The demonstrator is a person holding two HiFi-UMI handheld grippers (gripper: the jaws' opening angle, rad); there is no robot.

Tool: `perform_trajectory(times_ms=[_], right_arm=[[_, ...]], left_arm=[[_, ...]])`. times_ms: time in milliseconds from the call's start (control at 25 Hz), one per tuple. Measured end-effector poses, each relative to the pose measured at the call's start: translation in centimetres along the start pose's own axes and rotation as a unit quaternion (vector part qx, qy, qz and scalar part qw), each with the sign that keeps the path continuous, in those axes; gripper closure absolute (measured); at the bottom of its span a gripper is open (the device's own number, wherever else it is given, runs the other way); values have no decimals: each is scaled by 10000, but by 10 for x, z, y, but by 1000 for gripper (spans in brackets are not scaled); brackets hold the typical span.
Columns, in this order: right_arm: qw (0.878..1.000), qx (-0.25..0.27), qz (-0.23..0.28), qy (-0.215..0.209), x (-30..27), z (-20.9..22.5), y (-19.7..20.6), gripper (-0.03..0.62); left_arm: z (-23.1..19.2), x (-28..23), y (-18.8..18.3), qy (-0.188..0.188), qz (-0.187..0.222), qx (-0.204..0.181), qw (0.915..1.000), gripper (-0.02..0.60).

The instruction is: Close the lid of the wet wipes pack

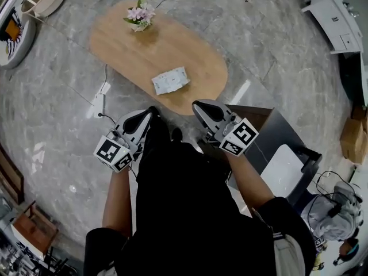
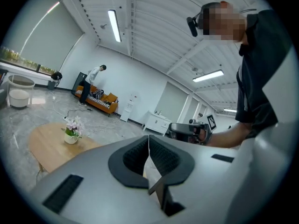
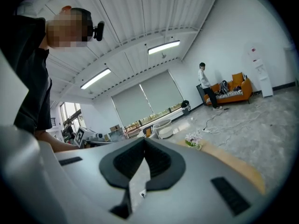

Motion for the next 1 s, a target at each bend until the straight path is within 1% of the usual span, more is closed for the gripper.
perform_trajectory(times_ms=[80,160,360,520,680,840,920,1000], right_arm=[[9999,-64,-59,88,-17,13,5,583],[9996,-97,-167,215,-33,24,12,582],[9975,-68,-604,362,-65,62,29,580],[9938,73,-1033,404,-79,91,47,564],[9889,94,-1474,161,-92,123,78,534],[9826,144,-1841,-176,-93,156,112,528],[9788,109,-2011,-362,-94,177,131,522],[9716,131,-2284,-607,-91,193,151,519]], left_arm=[[-20,-12,4,113,-103,128,9998,565],[-37,-23,7,223,-191,178,9994,565],[-82,-56,24,370,-403,210,9983,564],[-111,-79,43,566,-689,267,9957,563],[-134,-101,69,569,-960,284,9933,563],[-145,-123,101,597,-1393,215,9882,563],[-150,-136,115,546,-1550,115,9863,563],[-151,-146,131,420,-1642,39,9855,561]])
Point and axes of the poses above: the fingertips, and each gripper's own axes: x backward along the fingers, z to its right, y out of its underside, the point moved 8 cm from there along x, backward along the fingers, and after that the axes turned 9 degrees about -y, right-handed, at the moved point
